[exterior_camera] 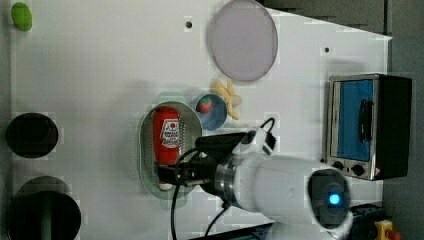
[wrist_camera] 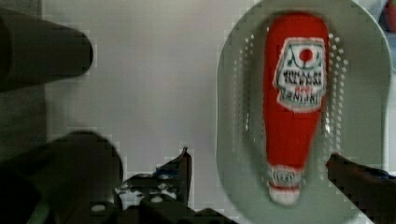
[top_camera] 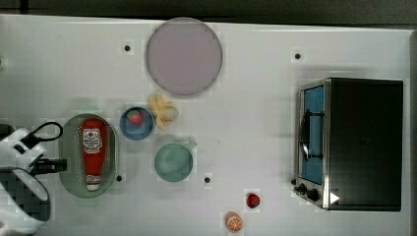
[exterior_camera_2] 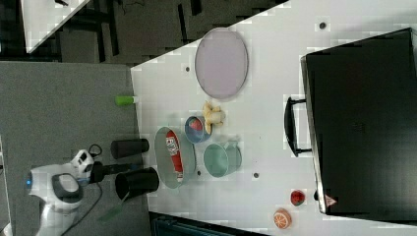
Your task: Pick ketchup from strainer and place it on the table
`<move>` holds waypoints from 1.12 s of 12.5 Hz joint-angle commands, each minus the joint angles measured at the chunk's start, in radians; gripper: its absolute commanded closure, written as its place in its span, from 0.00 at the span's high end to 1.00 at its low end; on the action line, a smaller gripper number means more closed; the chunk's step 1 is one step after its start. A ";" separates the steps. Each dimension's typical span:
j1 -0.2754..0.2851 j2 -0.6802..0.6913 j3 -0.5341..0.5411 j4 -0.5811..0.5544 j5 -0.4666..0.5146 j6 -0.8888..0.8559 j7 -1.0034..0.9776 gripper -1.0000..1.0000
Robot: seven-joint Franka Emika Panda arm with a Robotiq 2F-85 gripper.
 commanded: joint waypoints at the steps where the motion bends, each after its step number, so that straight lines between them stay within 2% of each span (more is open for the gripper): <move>1: -0.025 0.059 -0.041 -0.076 -0.096 0.142 0.159 1.00; 5: -0.025 0.202 -0.066 -0.083 -0.280 0.237 0.234 1.00; 12: 0.013 0.397 -0.132 -0.018 -0.441 0.286 0.337 1.00; 13: 0.021 0.417 -0.142 -0.006 -0.442 0.286 0.340 0.96; 14: 0.028 0.429 -0.151 0.002 -0.443 0.286 0.340 0.84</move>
